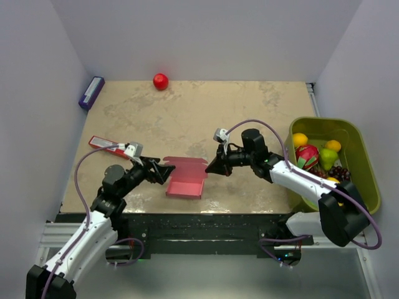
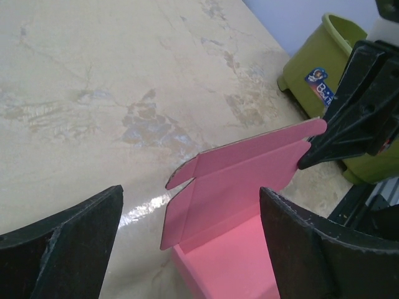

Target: Fold the paper box

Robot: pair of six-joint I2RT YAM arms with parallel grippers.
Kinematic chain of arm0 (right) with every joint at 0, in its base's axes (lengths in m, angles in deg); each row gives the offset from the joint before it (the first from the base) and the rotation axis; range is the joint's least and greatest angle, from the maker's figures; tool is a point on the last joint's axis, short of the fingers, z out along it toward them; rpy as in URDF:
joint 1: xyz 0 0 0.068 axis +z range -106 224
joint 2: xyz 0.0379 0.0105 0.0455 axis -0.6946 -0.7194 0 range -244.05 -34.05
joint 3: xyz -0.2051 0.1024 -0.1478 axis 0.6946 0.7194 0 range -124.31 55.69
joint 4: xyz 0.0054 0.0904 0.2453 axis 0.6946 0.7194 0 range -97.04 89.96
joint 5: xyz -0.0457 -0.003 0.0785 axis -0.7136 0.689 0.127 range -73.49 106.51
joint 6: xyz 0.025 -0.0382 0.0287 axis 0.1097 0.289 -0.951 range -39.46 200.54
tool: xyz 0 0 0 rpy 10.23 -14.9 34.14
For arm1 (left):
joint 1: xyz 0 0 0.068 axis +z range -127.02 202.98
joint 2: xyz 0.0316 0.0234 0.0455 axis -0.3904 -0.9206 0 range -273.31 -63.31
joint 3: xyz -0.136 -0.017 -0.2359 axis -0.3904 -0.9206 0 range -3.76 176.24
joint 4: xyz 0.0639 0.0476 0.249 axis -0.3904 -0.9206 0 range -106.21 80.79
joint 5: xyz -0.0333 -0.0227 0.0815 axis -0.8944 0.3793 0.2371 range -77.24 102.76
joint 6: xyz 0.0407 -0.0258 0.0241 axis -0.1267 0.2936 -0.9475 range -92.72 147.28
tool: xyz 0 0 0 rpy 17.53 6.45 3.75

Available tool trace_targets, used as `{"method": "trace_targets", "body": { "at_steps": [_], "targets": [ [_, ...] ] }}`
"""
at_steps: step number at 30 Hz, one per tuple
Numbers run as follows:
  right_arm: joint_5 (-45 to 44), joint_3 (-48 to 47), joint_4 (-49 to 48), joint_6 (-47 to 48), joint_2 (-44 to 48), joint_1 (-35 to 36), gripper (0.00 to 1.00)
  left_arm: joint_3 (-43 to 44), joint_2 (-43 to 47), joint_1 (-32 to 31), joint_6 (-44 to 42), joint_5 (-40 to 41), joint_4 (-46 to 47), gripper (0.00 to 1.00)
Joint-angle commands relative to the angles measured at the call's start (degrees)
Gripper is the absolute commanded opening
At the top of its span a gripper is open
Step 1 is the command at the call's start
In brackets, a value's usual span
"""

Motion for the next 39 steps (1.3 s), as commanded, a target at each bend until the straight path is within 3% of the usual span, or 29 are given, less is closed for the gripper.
{"method": "trace_targets", "body": {
  "at_steps": [1,4,7,8,11,13,18,23,32,37,39],
  "targets": [
    [4.1,-2.8,-0.4,0.0,1.5,-0.6,0.0,-1.3,-0.6,0.4,1.8,-3.6,2.9,0.94],
    [4.2,-2.8,-0.4,-0.2,1.7,-0.7,0.0,-0.9,-1.8,0.4,1.3,-4.5,3.5,0.89],
    [3.9,-2.8,-0.4,-0.2,1.7,-0.8,0.0,-1.0,-2.7,0.4,1.0,-4.5,3.4,0.72],
    [3.8,-2.8,-0.4,-0.2,1.5,-0.9,0.0,-1.0,-2.8,0.4,1.0,-4.5,3.5,0.63],
    [3.1,-2.8,-0.3,-0.2,1.4,-0.9,0.0,-1.1,-2.7,0.4,0.9,-4.0,3.6,0.5],
    [2.9,-2.9,-0.2,-0.1,1.1,-0.9,0.0,-0.9,-3.1,0.4,0.9,-4.3,4.2,0.48],
    [1.3,-3.5,0.8,0.3,0.1,-0.8,0.0,0.1,-5.6,0.4,0.2,-7.3,6.0,0.29],
    [-5.1,-3.5,0.9,0.1,1.0,-0.8,0.0,-0.2,-7.6,0.3,0.4,-8.4,7.5,0.16],
    [-21.8,-1.7,-1.8,-2.9,3.7,1.9,0.0,3.2,-11.9,-4.6,-1.0,-2.6,7.5,0.07],
    [-41.8,-0.1,-5.6,-6.8,4.9,7.7,0.0,6.7,-17.8,-13.5,-1.9,12.5,5.9,0.01],
    [-45.9,0.4,-7.5,-8.9,4.6,10.9,0.0,7.9,-19.5,-15.5,-1.4,18.2,6.4,0.0]
  ]
}}
